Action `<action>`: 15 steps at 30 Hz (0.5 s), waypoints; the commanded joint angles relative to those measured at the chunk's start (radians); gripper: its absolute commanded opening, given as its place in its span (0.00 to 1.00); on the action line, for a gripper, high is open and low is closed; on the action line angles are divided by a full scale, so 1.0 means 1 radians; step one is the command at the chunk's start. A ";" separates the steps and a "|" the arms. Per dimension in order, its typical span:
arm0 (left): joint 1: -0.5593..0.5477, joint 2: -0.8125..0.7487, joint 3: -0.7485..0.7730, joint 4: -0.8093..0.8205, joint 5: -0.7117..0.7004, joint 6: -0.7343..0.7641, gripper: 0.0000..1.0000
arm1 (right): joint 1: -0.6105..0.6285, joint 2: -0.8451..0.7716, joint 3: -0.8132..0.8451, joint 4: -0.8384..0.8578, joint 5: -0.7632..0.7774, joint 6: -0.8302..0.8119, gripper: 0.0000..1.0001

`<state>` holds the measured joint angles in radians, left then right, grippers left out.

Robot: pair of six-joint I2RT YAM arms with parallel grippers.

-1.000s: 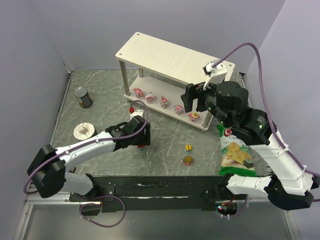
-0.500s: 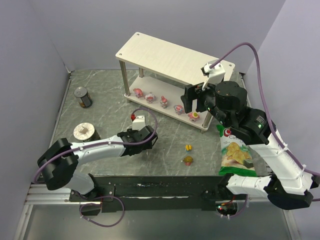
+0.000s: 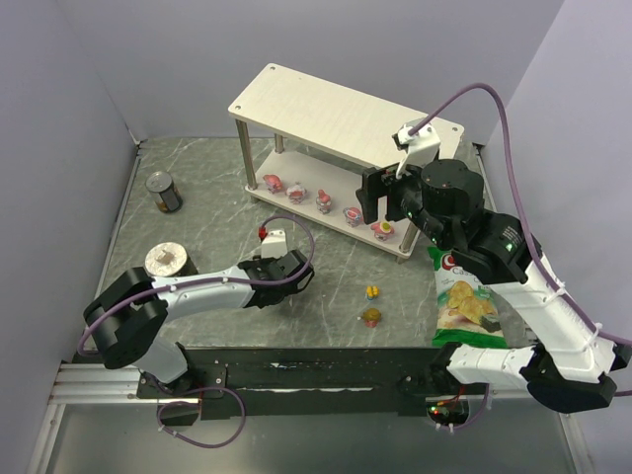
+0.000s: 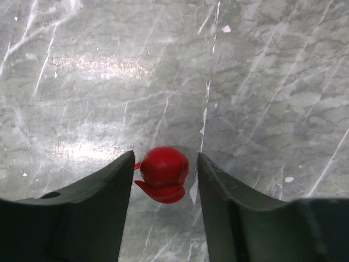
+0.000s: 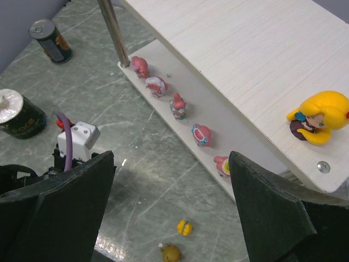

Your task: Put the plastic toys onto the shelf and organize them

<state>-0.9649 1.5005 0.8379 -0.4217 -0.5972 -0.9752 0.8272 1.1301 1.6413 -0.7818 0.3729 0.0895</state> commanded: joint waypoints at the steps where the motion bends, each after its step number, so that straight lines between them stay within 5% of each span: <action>1: -0.006 0.001 -0.006 0.050 -0.032 -0.020 0.52 | 0.007 0.003 0.011 0.010 0.006 -0.010 0.91; 15: -0.005 0.037 -0.022 0.052 -0.026 -0.022 0.53 | 0.007 0.010 0.025 -0.007 0.017 0.004 0.91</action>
<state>-0.9649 1.5311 0.8307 -0.3988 -0.6003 -0.9855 0.8272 1.1370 1.6413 -0.7898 0.3740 0.0879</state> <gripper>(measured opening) 0.530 0.915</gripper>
